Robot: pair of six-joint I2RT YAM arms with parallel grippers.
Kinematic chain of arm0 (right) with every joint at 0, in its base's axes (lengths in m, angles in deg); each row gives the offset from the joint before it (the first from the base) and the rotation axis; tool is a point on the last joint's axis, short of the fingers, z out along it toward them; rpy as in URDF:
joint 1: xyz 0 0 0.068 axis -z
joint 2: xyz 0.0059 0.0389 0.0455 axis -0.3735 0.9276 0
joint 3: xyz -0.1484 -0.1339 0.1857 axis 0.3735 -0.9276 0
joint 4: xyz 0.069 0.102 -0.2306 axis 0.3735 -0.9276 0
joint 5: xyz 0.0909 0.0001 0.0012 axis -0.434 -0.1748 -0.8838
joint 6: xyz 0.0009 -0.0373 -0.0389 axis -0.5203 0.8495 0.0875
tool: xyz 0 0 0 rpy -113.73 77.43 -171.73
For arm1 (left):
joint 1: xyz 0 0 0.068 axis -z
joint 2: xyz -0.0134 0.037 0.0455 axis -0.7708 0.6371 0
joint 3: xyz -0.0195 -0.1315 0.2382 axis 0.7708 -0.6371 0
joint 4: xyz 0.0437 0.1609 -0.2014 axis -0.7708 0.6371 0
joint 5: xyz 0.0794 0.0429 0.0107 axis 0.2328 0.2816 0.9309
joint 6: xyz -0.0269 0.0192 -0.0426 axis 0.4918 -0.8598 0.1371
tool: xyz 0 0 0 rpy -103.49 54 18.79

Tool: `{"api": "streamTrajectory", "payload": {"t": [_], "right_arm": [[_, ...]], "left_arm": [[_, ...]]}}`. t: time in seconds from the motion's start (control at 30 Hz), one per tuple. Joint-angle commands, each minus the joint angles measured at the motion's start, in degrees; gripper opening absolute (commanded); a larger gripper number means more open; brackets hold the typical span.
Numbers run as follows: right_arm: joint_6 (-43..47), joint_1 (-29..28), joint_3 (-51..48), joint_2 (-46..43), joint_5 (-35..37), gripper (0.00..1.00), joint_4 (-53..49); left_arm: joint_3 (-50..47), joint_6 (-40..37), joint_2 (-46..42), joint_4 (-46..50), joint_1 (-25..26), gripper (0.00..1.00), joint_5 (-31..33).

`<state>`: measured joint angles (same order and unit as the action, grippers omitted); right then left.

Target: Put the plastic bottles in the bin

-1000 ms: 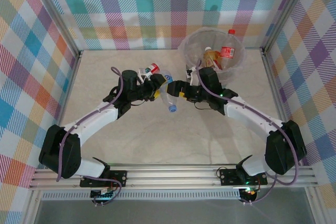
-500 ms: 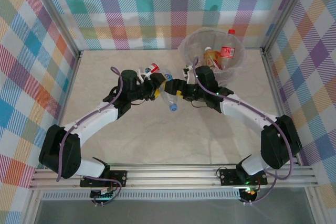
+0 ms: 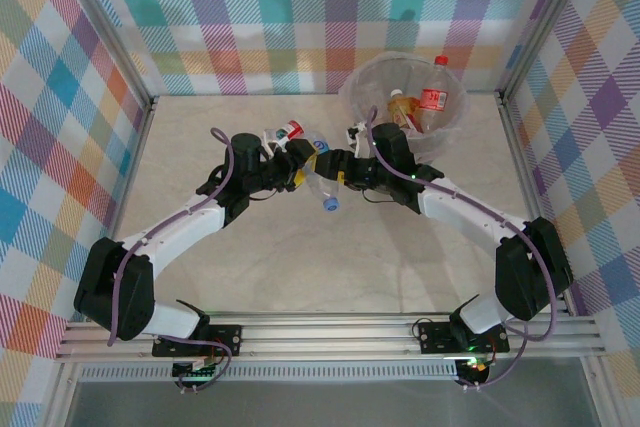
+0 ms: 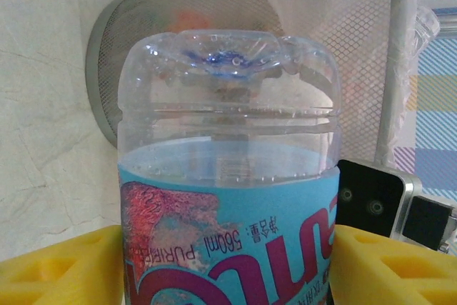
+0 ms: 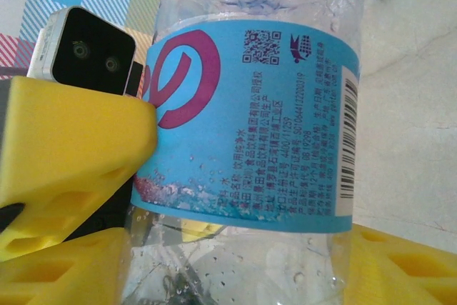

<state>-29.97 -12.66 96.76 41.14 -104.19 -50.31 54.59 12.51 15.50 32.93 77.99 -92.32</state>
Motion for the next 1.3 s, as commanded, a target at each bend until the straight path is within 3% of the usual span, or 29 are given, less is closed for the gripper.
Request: {"api": "streamTrajectory", "payload": {"t": [0.0, 0.07, 0.3, 0.37, 0.57, 0.87, 1.07, 1.27], "right_arm": [[0.2, -0.4, 1.7, 0.1, -0.9, 0.68, 1.2], [0.4, -0.4, 1.8, -0.2, -0.7, 0.66, 0.7], [3.1, -0.2, 2.6, -3.0, 2.2, 0.65, -4.4], [4.7, 0.0, 3.0, -4.3, 3.5, 0.65, -7.0], [11.0, 1.2, 5.1, -9.8, 7.6, 0.65, -17.0], [23.6, 3.4, 16.6, -15.7, 12.8, 0.64, -31.6], [30.9, 7.4, 29.2, -12.7, 18.1, 0.64, -40.0], [35.5, 15.9, 42.4, -4.4, 14.5, 0.64, -48.2]], "left_arm": [[0.6, 0.6, -1.2, -2.7, 0.6, 0.70, -1.0], [0.7, 0.6, -1.1, -2.6, 0.6, 0.72, -1.0], [1.3, 0.0, -2.4, -1.8, 0.4, 0.97, -0.4], [2.3, -1.7, -3.6, 0.1, 0.3, 1.00, 0.0], [6.8, -9.2, -8.3, 7.6, -0.7, 1.00, 1.4], [13.1, -33.7, -15.4, 24.3, -0.8, 1.00, 1.5], [12.3, -43.9, -19.8, 33.6, -0.8, 1.00, 1.7], [10.8, -47.9, -24.3, 37.4, -0.8, 1.00, 2.0]]}}
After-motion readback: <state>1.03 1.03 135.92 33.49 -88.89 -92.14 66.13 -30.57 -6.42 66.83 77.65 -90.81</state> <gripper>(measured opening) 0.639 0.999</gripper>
